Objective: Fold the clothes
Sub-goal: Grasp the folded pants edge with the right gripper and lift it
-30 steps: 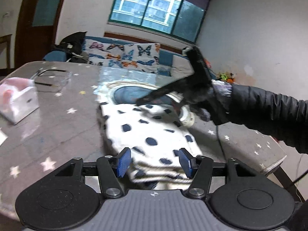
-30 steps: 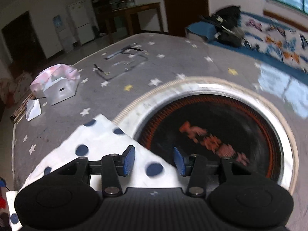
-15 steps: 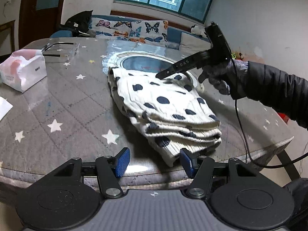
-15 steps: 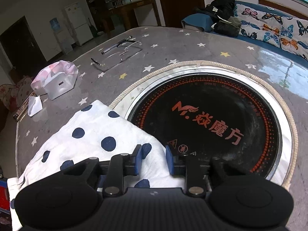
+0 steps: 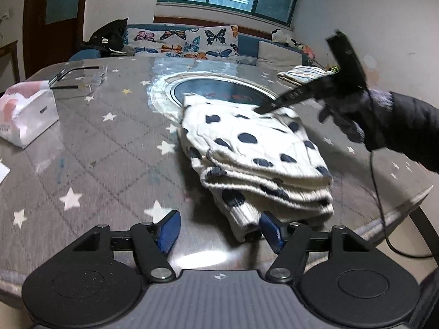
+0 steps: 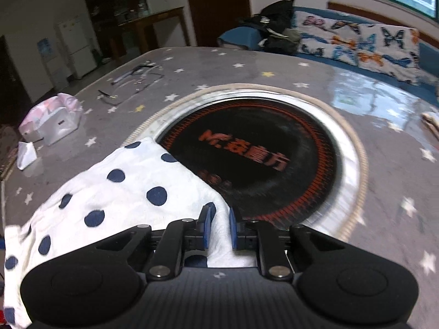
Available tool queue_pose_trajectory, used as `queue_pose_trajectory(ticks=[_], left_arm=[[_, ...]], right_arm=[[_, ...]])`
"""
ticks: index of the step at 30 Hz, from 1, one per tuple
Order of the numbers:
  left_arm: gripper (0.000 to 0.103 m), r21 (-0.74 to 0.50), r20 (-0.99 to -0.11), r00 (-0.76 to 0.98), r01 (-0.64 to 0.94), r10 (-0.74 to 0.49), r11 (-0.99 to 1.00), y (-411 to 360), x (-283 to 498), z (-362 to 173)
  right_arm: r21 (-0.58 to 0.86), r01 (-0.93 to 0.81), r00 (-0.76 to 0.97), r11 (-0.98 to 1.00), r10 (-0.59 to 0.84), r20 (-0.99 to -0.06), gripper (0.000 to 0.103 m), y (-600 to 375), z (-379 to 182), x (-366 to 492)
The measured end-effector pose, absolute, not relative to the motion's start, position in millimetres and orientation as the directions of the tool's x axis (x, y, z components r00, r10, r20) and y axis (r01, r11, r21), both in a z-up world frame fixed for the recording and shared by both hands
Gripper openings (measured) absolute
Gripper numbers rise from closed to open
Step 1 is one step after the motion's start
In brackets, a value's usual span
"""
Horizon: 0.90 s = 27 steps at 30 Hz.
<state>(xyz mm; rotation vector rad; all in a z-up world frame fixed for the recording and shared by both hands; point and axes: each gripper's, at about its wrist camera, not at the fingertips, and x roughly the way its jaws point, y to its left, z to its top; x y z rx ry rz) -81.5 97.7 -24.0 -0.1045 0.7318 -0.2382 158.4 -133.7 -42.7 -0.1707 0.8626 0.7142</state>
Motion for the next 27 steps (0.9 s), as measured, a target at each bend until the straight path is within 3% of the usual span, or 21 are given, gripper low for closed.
queue_pose_trajectory(ticks=[7, 16, 27], left_arm=[[0.072, -0.149, -0.621, 0.742, 0.205, -0.253, 0.967, 96, -55, -24], [0.072, -0.063, -0.597, 0.762, 0.268, -0.252, 0.961, 86, -9, -22], [0.072, -0.07, -0.602, 0.741, 0.323, -0.298, 0.944, 89, 48, -23]], right_arm=[[0.081, -0.557, 0.529, 0.827, 0.428, -0.733, 0.013, -166, -36, 132], [0.128, -0.428, 0.579, 0.895, 0.38, -0.722, 0.013, -207, -41, 99], [0.146, -0.341, 0.608, 0.929, 0.336, -0.719, 0.016, -235, -41, 62]])
